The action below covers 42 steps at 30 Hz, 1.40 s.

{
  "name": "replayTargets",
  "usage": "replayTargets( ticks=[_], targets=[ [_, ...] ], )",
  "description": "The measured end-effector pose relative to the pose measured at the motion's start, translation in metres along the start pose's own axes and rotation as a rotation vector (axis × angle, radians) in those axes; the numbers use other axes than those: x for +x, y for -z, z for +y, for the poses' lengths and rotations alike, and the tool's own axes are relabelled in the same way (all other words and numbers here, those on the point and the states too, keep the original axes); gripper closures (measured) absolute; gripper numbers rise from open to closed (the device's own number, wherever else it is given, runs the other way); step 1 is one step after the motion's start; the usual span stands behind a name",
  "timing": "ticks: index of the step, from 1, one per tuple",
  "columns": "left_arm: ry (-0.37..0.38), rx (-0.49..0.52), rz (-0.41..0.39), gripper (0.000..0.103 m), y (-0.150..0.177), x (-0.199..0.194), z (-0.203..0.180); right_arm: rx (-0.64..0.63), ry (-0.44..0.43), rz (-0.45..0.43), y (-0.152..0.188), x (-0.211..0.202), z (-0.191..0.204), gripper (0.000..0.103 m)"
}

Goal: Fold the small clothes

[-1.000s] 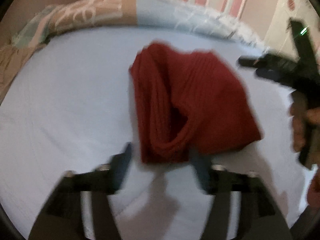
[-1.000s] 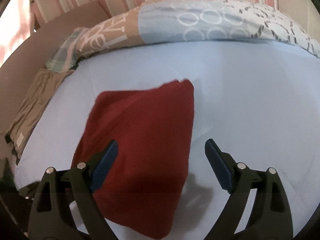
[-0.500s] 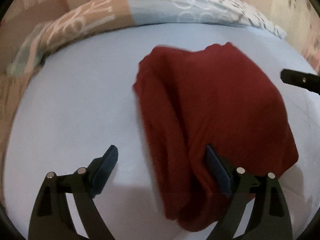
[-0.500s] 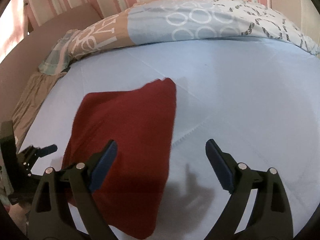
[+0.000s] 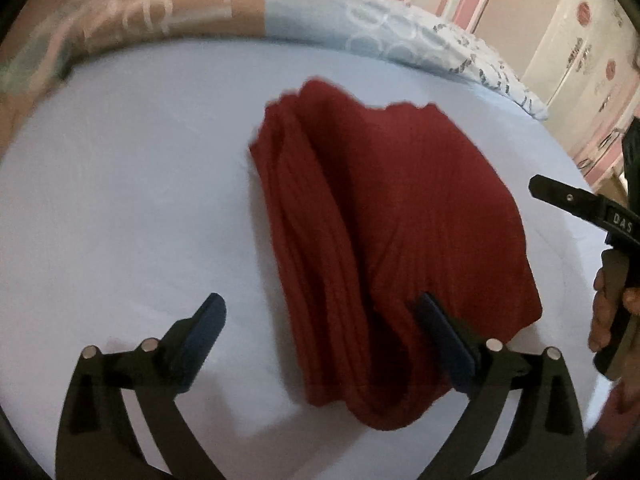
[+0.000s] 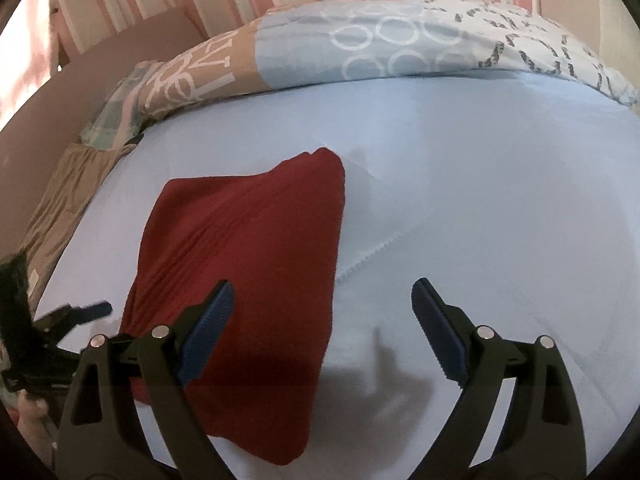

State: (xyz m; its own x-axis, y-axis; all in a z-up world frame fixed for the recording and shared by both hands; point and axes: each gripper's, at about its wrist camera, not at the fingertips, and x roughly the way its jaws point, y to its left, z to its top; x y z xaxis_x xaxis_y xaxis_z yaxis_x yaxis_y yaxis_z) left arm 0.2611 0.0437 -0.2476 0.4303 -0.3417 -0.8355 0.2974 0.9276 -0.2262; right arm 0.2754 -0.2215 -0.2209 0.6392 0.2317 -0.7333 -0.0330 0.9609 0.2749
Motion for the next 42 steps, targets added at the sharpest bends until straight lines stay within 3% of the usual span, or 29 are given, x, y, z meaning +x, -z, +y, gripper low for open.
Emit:
replayTargets(
  ticks=[5,14,16,19,20,21,24,29,30,33,42],
  targets=[
    [-0.019,-0.010,0.073,0.002,-0.002,0.030,0.002,0.008,-0.019,0.024,0.002,0.010,0.006,0.010],
    [-0.062,0.081,0.070,0.002,-0.006,0.043,-0.020,-0.022,-0.049,0.084,0.003,0.046,0.021,0.009],
    [-0.057,0.093,0.064,0.007,-0.005,0.043,-0.020,-0.026,-0.054,0.102,0.005,0.054,0.021,0.009],
    [-0.032,0.111,0.070,0.023,-0.004,0.041,-0.022,-0.019,-0.063,0.107,0.006,0.063,0.018,0.008],
    [-0.031,0.116,0.068,0.029,-0.003,0.040,-0.023,-0.025,-0.070,0.104,0.007,0.064,0.019,0.010],
    [-0.038,0.123,0.062,0.034,-0.002,0.038,-0.025,-0.050,-0.075,0.100,0.009,0.064,0.023,0.022],
    [-0.091,0.157,0.038,0.045,0.001,0.035,-0.035,-0.129,-0.017,0.083,0.012,0.061,0.037,0.037],
    [-0.149,0.140,0.022,0.054,0.000,0.037,-0.045,-0.163,0.013,0.054,0.016,0.059,0.046,0.050],
    [-0.155,0.129,0.012,0.061,-0.003,0.039,-0.051,-0.179,0.018,0.041,0.018,0.057,0.048,0.053],
    [-0.182,0.133,-0.030,0.072,-0.001,0.034,-0.059,-0.185,0.005,0.019,0.017,0.052,0.047,0.058],
    [-0.176,0.090,-0.107,0.075,-0.007,0.007,-0.066,-0.285,0.013,-0.105,0.009,0.013,0.058,0.061]
  ],
)
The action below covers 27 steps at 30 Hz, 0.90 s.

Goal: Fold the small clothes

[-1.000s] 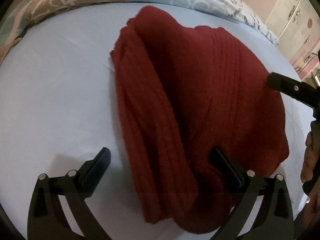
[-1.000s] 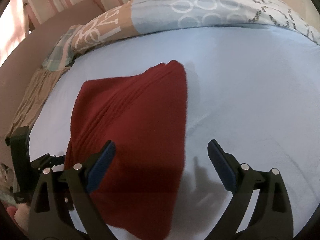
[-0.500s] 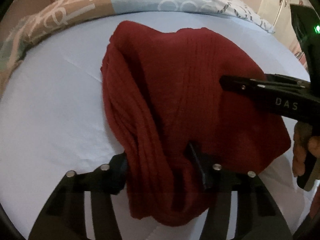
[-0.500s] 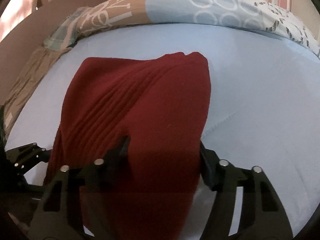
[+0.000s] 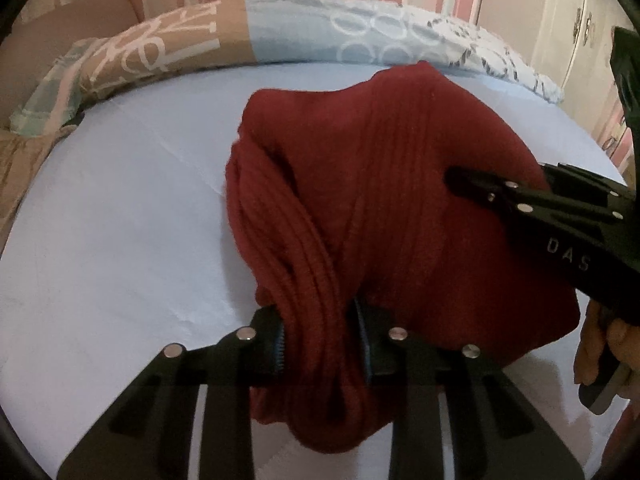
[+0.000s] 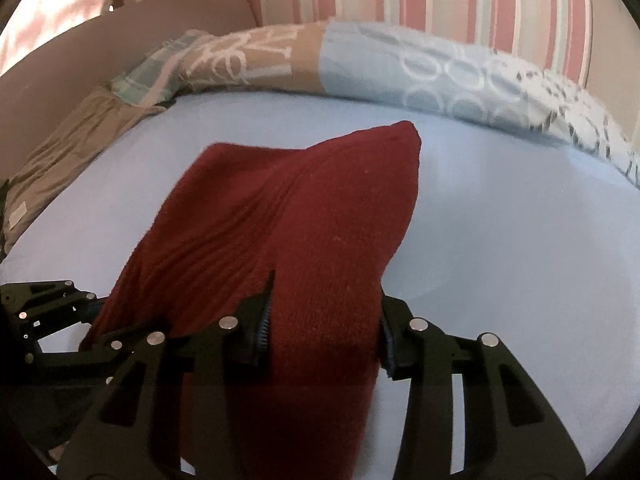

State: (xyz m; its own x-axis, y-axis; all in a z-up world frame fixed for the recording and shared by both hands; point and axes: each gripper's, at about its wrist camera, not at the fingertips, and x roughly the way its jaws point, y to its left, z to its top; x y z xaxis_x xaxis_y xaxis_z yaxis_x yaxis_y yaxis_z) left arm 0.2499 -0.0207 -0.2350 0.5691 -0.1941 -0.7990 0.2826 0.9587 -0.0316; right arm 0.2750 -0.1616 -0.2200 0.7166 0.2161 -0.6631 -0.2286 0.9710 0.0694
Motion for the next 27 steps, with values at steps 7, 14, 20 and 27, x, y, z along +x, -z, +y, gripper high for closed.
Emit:
replayTargets(
  ticks=[7,14,20,27],
  targets=[
    [0.039,-0.003,-0.061,0.075,-0.017,-0.030,-0.029,-0.035,0.044,-0.080,-0.013,-0.050,-0.022,0.061],
    [0.134,0.017,-0.086,0.075,-0.009,-0.064,-0.109,-0.001,0.151,-0.088,0.030,-0.123,-0.078,0.061],
    [0.136,0.055,0.017,0.074,0.032,-0.024,-0.178,0.018,0.174,0.076,0.100,-0.107,-0.130,0.060],
    [0.035,0.034,-0.009,0.026,0.054,-0.002,-0.192,0.094,0.103,0.091,0.120,-0.093,-0.152,0.047]
  ],
)
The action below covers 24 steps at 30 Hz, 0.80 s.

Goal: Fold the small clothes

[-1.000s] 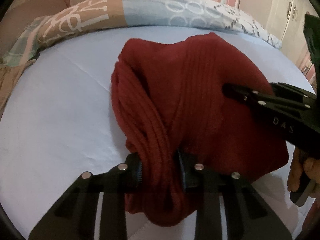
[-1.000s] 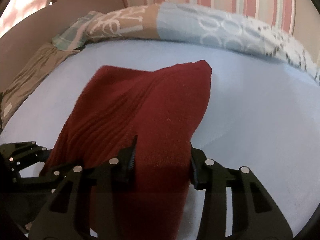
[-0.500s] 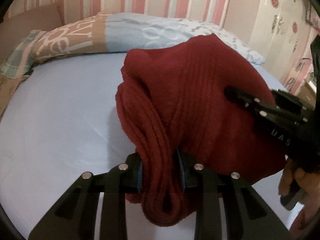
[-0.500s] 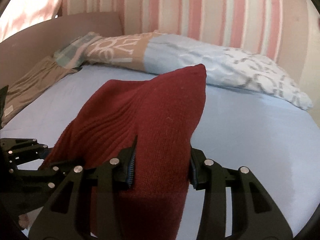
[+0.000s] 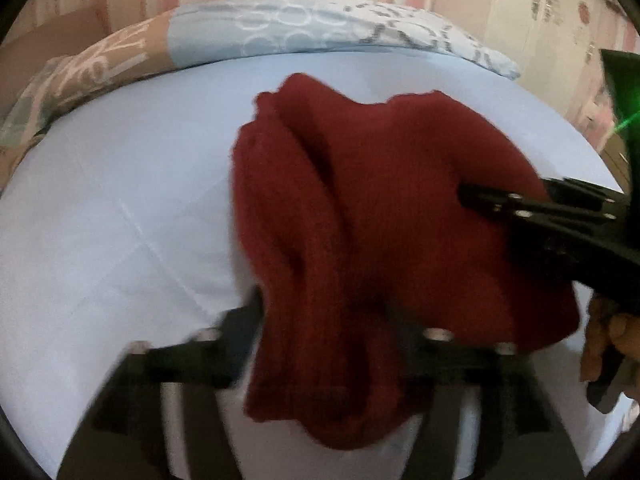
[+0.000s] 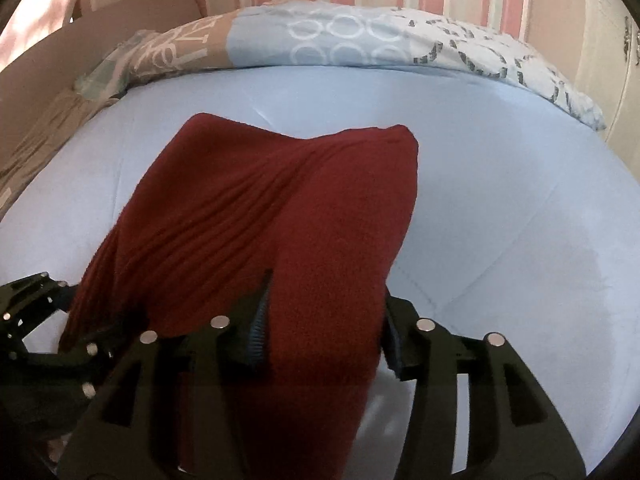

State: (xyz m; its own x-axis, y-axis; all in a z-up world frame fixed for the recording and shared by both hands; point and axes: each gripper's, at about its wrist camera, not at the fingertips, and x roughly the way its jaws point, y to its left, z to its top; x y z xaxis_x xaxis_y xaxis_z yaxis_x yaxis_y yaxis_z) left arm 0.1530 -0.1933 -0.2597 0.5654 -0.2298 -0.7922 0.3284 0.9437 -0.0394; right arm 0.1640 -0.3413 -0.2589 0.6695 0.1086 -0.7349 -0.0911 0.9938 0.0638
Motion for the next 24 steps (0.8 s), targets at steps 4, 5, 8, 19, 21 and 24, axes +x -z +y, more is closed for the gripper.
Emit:
replayTargets(
  ticks=[4,5,8,19,21,24],
  targets=[
    [0.054,-0.051,0.028,0.019,-0.002,-0.001,0.025,0.031,-0.044,-0.006,-0.005,-0.015,-0.002,0.021],
    [0.060,-0.043,0.024,0.018,-0.001,-0.007,0.026,0.040,-0.064,-0.032,-0.005,-0.025,-0.003,0.011],
    [0.038,0.009,-0.020,0.011,0.000,-0.028,0.028,0.068,-0.080,-0.111,-0.002,-0.066,0.000,0.003],
    [-0.056,0.127,-0.033,0.008,0.025,-0.017,0.028,-0.074,0.181,0.038,0.064,-0.036,0.011,0.003],
    [-0.066,0.119,-0.049,0.005,0.030,-0.016,0.029,-0.048,0.157,0.044,0.069,-0.028,0.001,0.003],
    [-0.099,0.098,-0.056,0.001,0.035,-0.012,0.029,-0.061,0.155,0.040,0.073,-0.022,0.000,0.003]
  ],
)
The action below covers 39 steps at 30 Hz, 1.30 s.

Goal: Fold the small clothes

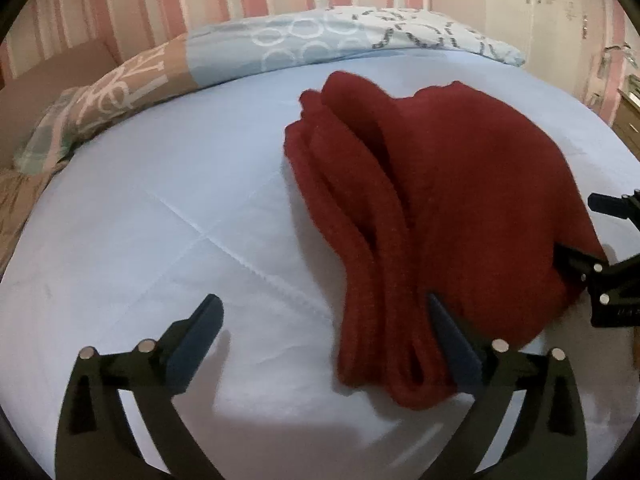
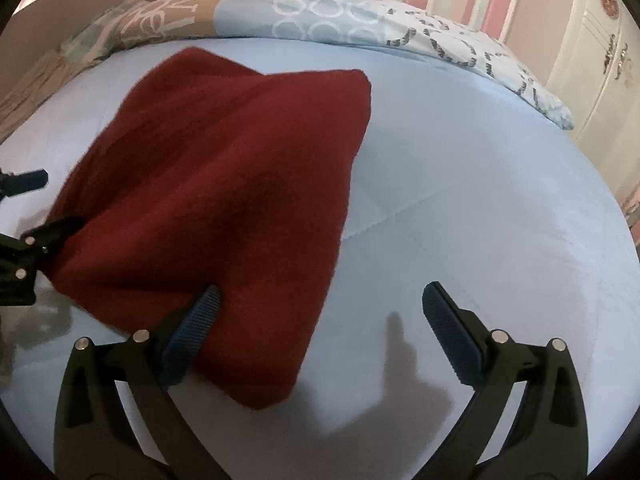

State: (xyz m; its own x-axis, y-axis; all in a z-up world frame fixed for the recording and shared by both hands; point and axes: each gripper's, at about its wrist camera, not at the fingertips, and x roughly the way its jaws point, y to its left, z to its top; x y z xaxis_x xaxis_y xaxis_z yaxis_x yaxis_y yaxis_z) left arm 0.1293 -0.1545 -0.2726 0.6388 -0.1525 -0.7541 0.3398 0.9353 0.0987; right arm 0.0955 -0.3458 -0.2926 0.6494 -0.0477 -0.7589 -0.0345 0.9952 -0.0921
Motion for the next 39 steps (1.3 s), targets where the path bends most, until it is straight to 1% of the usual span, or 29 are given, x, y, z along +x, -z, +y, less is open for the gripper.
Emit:
replayTargets(
  ticks=[3,6,8,10,14,16,18,21,22,25,28,31,35,39],
  targets=[
    [0.001,-0.039,0.010,0.001,0.001,-0.001,0.002,0.022,-0.020,0.003,0.000,-0.001,-0.002,0.003],
    [0.025,-0.060,0.008,0.002,0.000,-0.016,0.008,0.033,-0.053,-0.007,-0.004,-0.025,0.001,0.004],
    [0.037,-0.081,0.008,0.002,-0.003,-0.036,0.015,0.049,-0.089,-0.054,-0.010,-0.049,0.004,0.003],
    [0.025,-0.100,-0.001,0.002,-0.004,-0.059,0.024,0.091,-0.124,-0.094,-0.017,-0.077,0.009,0.003],
    [0.005,-0.132,-0.021,0.002,0.002,-0.111,0.045,0.181,-0.122,-0.100,-0.028,-0.116,0.024,0.003],
    [-0.031,-0.144,-0.033,0.002,0.008,-0.133,0.054,0.206,-0.119,-0.133,-0.029,-0.137,0.035,0.003],
    [-0.066,-0.158,-0.062,0.002,0.015,-0.158,0.062,0.209,-0.089,-0.176,-0.028,-0.158,0.048,0.003],
    [-0.129,-0.164,-0.075,0.002,0.024,-0.182,0.068,0.200,-0.065,-0.213,-0.023,-0.178,0.063,0.003],
    [-0.152,-0.166,-0.085,0.002,0.029,-0.192,0.070,0.205,-0.069,-0.225,-0.018,-0.185,0.069,0.003],
    [-0.184,-0.172,-0.112,0.002,0.039,-0.211,0.074,0.216,-0.063,-0.254,-0.009,-0.200,0.080,0.003],
    [-0.205,-0.173,-0.123,0.002,0.049,-0.228,0.075,0.213,-0.059,-0.264,0.000,-0.208,0.088,0.003],
    [-0.205,-0.165,-0.130,0.002,0.058,-0.238,0.073,0.220,-0.058,-0.263,0.007,-0.211,0.093,0.003],
    [-0.134,-0.199,-0.131,0.002,0.069,-0.246,0.073,0.233,-0.061,-0.254,0.015,-0.215,0.093,0.003],
    [-0.117,-0.211,-0.137,0.002,0.075,-0.252,0.071,0.242,-0.050,-0.257,0.016,-0.224,0.090,0.003]
  ],
)
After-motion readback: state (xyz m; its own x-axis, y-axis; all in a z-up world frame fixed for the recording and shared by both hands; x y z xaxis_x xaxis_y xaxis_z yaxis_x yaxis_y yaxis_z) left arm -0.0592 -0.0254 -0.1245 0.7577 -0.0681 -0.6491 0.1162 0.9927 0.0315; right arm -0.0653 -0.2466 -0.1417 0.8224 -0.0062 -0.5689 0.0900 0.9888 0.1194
